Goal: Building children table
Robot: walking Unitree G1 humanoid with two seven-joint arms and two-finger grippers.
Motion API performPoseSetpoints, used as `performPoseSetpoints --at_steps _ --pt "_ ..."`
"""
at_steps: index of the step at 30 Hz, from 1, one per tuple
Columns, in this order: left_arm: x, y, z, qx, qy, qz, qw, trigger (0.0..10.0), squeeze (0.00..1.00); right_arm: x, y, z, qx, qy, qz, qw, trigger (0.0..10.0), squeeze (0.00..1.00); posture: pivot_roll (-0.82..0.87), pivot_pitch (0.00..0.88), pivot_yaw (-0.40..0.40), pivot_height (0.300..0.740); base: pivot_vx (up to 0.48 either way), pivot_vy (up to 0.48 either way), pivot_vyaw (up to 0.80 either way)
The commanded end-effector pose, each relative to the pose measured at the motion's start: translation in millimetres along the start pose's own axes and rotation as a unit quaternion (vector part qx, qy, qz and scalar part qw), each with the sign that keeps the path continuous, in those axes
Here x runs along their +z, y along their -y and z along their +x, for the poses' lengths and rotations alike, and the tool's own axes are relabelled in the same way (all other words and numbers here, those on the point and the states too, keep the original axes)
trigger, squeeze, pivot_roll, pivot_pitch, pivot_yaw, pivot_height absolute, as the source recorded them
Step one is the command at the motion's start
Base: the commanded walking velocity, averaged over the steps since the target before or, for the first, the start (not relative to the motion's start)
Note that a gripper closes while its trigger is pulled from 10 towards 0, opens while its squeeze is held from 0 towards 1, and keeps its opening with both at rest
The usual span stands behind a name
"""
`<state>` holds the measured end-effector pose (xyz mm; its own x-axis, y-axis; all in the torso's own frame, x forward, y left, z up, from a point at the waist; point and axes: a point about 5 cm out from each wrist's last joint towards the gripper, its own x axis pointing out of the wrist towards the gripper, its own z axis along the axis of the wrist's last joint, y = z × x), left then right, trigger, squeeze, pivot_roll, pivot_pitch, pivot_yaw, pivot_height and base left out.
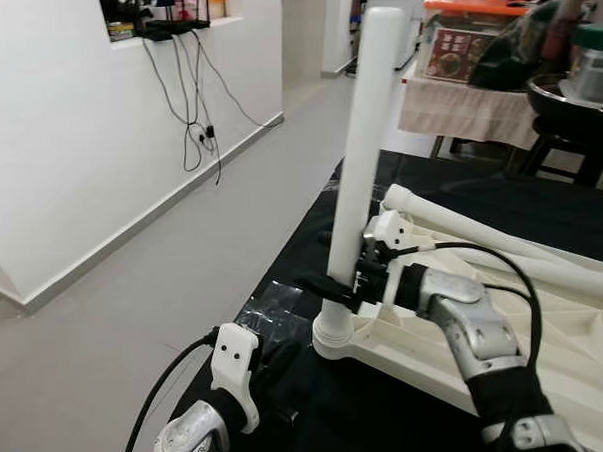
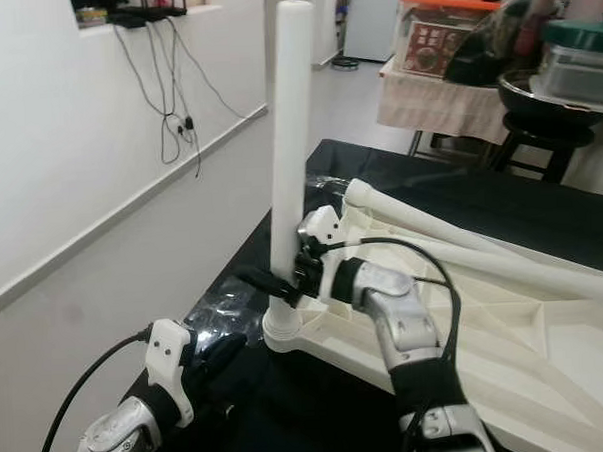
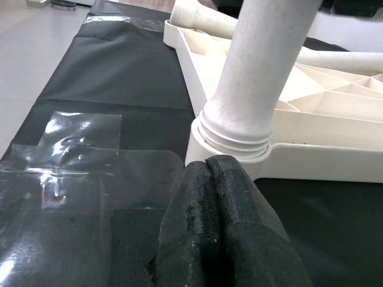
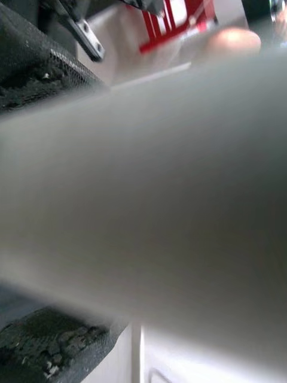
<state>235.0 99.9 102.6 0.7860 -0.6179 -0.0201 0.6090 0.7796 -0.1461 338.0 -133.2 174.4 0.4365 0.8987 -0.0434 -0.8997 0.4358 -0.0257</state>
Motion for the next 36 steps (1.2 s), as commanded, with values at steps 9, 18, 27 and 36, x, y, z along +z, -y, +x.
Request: performPoseSetpoints --at_steps 9,18,27,36 --pt "-3.4 0.7 1.7 0.005 -0.006 0.004 1.0 10.0 0.0 9.4 13.2 5.4 0.088 0.032 0.053 0.994 0.0 0.0 0.06 0.0 -0.103 0.74 0.0 0.0 0.0" --pt "-3.2 2.5 2.3 0.004 -0.005 0.003 1.0 10.0 0.0 -14.3 11.1 -11.1 0.071 0.021 0.058 0.996 0.0 0.0 0.06 0.0 -0.099 0.74 0.0 0.0 0.0" --pt "-1.3 0.7 -5.0 0.005 -0.006 0.004 1.0 10.0 0.0 -71.7 -41.7 -0.3 -0.304 -0.092 0.082 0.945 0.0 0.0 0.03 0.0 -0.073 0.74 0.0 0.0 0.0" --pt "-0.9 -1.3 -5.2 0.004 -0.009 0.005 1.0 10.0 0.0 -57.5 -44.3 8.5 -0.361 -0.1 0.027 0.927 0.0 0.0 0.04 0.0 -0.081 0.74 0.0 0.0 0.0"
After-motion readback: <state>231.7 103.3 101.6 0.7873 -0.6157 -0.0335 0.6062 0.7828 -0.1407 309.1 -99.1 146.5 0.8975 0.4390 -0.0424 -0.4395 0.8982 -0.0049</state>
